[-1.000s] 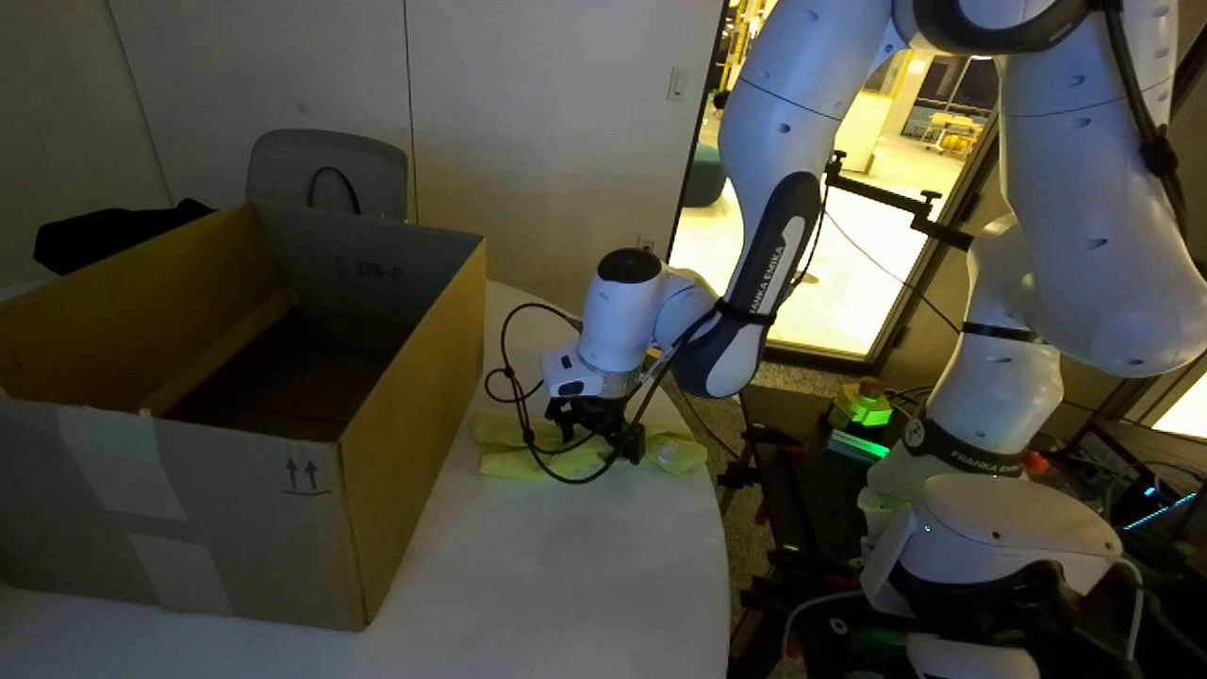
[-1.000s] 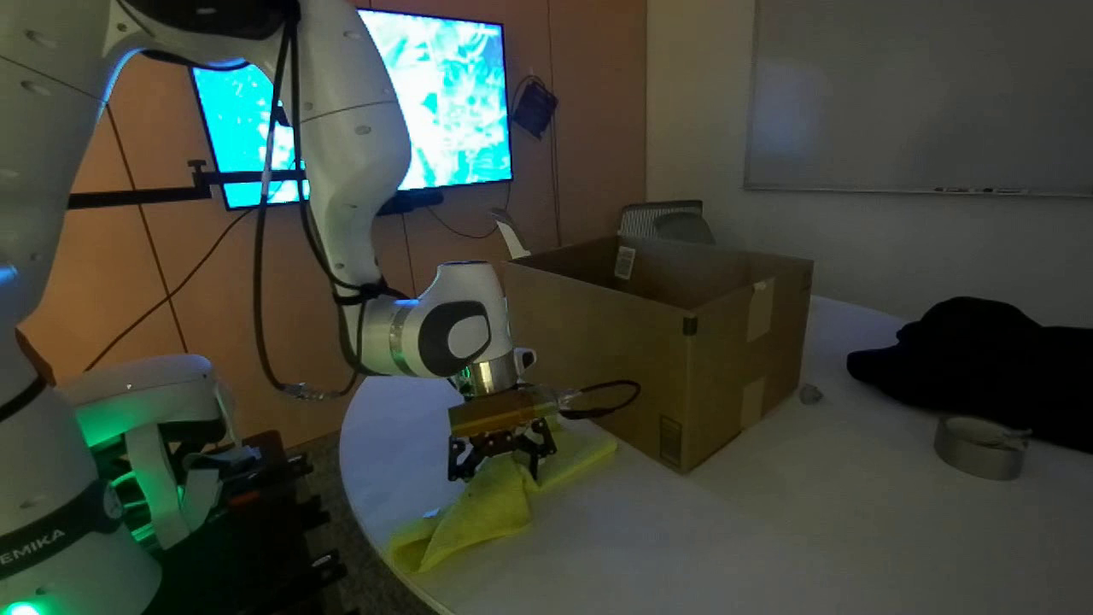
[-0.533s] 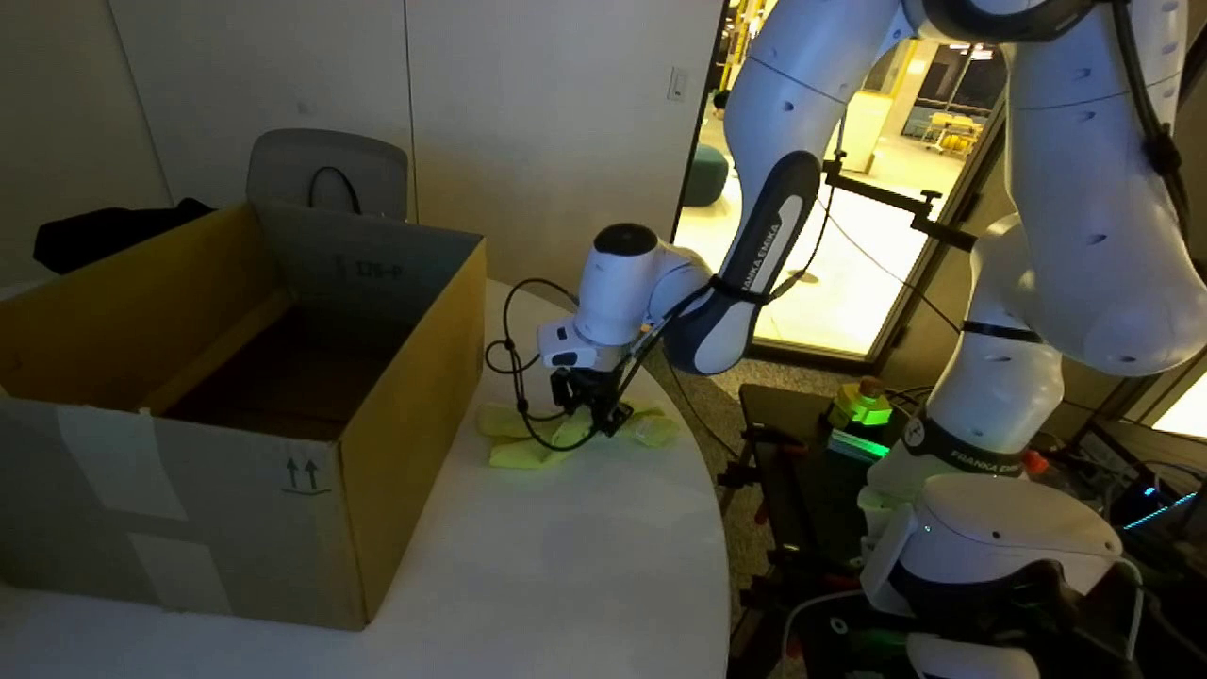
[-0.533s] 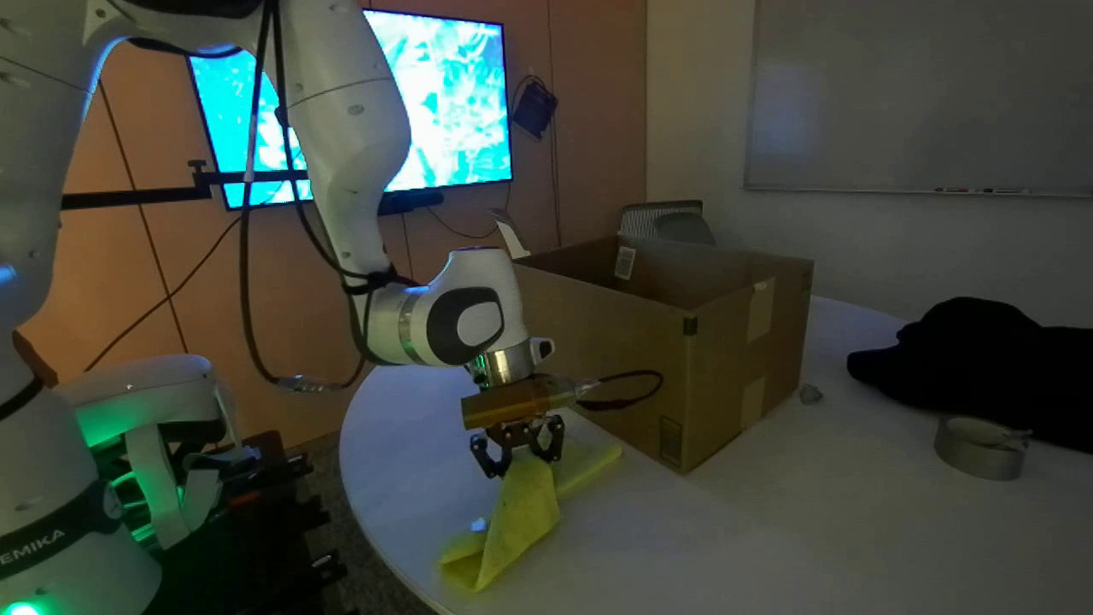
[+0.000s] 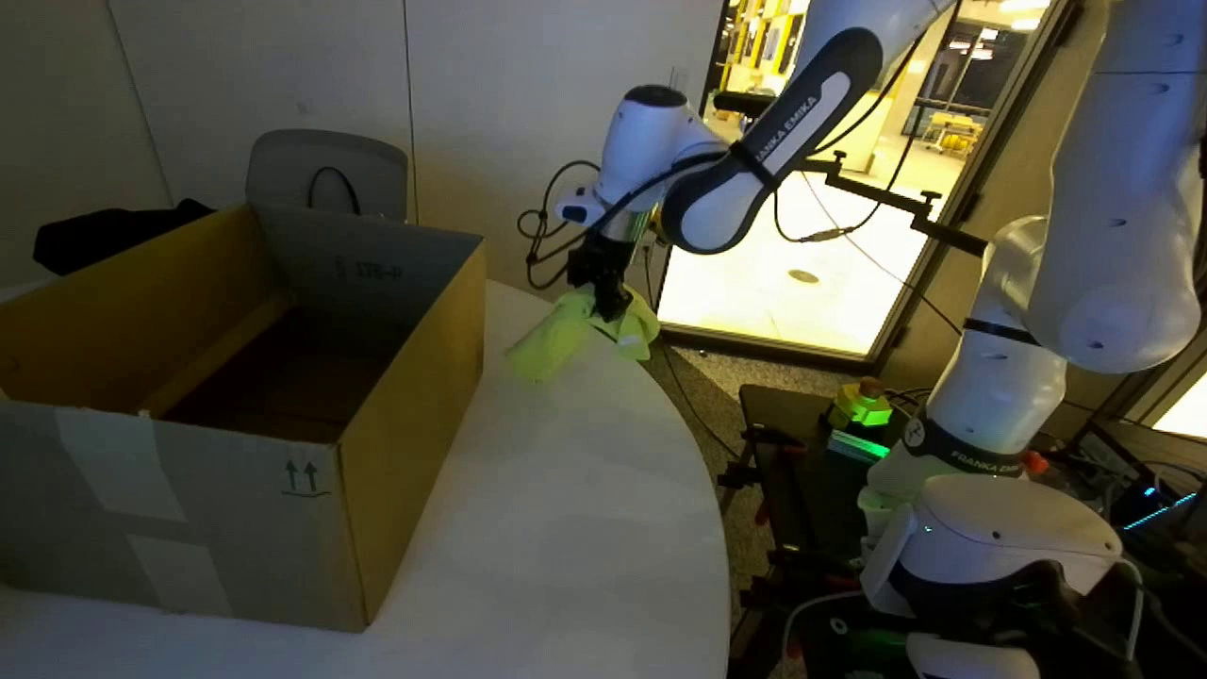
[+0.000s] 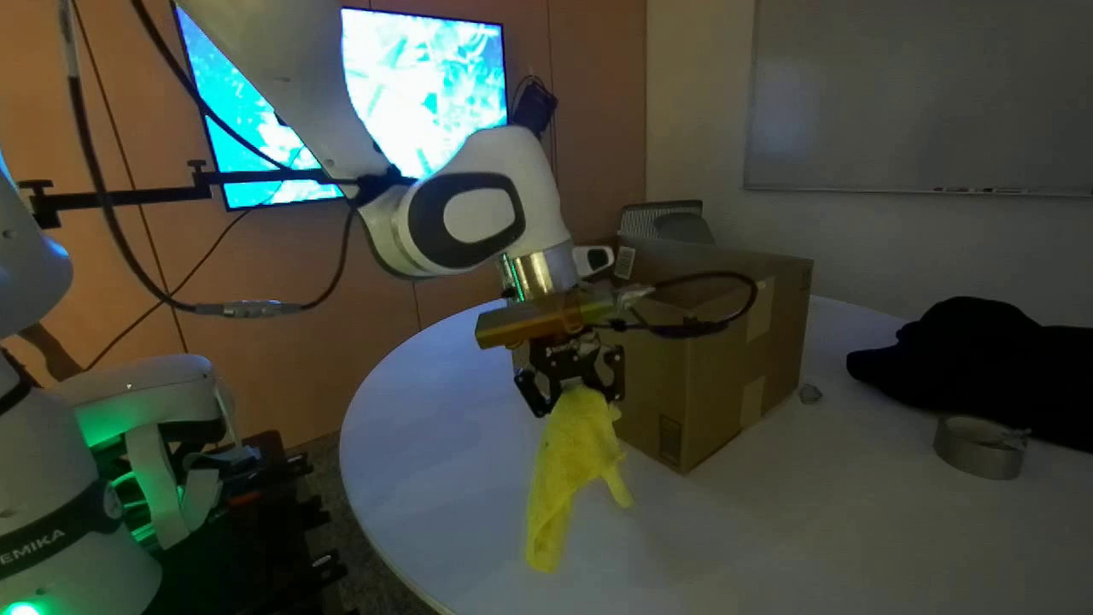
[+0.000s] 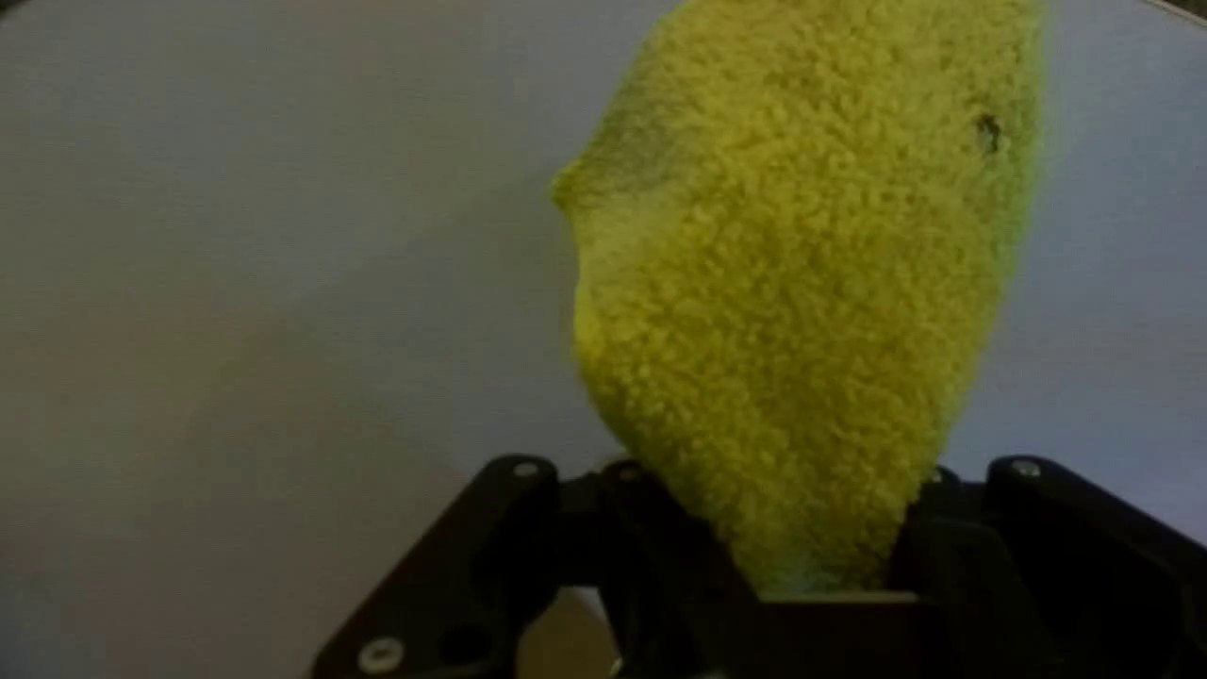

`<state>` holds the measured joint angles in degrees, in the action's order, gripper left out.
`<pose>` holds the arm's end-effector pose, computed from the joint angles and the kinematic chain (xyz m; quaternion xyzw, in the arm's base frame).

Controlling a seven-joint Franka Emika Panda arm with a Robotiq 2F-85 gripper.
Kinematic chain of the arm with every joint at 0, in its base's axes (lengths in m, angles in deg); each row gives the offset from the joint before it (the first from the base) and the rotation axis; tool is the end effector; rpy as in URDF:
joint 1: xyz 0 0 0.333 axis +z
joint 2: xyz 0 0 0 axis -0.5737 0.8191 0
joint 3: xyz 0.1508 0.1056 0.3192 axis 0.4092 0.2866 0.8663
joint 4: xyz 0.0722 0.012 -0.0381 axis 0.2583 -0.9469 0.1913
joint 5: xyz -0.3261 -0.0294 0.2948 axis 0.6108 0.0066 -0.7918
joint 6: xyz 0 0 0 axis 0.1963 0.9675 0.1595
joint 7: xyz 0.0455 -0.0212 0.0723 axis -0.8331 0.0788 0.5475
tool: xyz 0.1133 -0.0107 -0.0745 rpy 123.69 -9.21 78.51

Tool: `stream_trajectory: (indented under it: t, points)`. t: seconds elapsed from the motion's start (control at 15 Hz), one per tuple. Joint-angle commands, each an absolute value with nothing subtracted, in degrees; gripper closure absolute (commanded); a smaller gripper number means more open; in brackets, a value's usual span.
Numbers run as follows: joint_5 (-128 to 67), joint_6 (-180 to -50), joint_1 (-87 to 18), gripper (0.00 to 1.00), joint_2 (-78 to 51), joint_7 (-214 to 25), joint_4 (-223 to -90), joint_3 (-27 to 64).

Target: Put the marker on the towel, fold the towel, and then put the folded towel in the box

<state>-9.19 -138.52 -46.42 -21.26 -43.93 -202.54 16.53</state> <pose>0.5312 -0.1538 0.2492 0.8956 0.4220 0.0254 0.1382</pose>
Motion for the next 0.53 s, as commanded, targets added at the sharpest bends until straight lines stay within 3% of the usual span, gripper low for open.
stream_trajectory:
  t: [0.0,0.47]
  points:
    - [-11.3,-131.7,-44.9,0.95,-29.2,-47.7,-199.9,15.8]
    - [-9.8,-126.0,-40.1,0.95,-29.2,-66.5,-185.4,19.3]
